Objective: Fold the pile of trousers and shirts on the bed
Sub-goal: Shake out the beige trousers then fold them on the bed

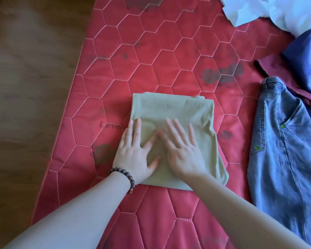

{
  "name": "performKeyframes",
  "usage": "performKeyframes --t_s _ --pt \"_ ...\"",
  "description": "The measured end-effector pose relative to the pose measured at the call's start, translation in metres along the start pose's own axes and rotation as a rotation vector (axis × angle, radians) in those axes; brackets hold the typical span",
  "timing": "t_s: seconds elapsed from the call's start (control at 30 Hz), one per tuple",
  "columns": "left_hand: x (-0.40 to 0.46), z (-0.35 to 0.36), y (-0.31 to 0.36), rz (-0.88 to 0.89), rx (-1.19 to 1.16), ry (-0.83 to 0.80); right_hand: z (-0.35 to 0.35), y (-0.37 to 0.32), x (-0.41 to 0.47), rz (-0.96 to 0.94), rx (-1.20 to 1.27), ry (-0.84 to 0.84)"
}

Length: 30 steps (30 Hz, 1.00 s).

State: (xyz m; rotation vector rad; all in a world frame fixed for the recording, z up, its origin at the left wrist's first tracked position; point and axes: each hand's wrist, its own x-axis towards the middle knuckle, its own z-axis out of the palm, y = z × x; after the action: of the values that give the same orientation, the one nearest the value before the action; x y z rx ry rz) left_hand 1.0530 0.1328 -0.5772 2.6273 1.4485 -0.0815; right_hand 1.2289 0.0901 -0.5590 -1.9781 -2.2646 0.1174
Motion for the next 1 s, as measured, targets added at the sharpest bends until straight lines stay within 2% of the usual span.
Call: performKeyframes --t_s 0.03,0.13,0.23,0.3,0.4,0.5,0.6,0.7,0.87,0.93,1.0 --pt "0.0 0.0 0.001 -0.007 -0.011 0.003 0.002 -0.002 0.015 -0.074 0.011 -0.057" --pt "0.0 0.001 0.001 -0.032 -0.043 0.014 0.009 0.003 0.054 -0.106 0.048 -0.193" --pt "-0.001 0.001 0.001 -0.043 -0.05 0.018 0.015 0.018 0.07 -0.157 -0.007 -0.205" --pt "0.0 0.0 0.001 -0.04 -0.049 0.021 0.016 0.026 0.073 -0.082 -0.042 -0.197" --pt "-0.001 -0.003 0.001 -0.043 -0.044 -0.014 0.014 0.033 0.079 0.136 -0.055 -0.157" --pt "0.002 -0.011 0.003 -0.084 -0.033 -0.051 0.007 0.039 0.077 0.249 -0.11 -0.121" --pt "0.028 -0.031 0.0 -0.115 -0.035 0.083 -0.012 0.06 0.076 0.382 -0.121 -0.034" --pt "0.078 -0.053 -0.009 -0.126 -0.023 0.265 -0.032 0.088 0.082 0.393 -0.053 -0.027" --pt "0.139 -0.064 -0.018 -0.047 0.008 0.028 -0.042 0.105 0.088 0.321 0.305 -0.04" --pt "0.145 -0.065 -0.021 -0.001 0.017 0.026 -0.04 0.107 0.088 0.343 0.319 -0.063" --pt "0.146 -0.065 -0.024 0.039 0.012 0.108 -0.04 0.11 0.091 0.364 0.3 -0.056"
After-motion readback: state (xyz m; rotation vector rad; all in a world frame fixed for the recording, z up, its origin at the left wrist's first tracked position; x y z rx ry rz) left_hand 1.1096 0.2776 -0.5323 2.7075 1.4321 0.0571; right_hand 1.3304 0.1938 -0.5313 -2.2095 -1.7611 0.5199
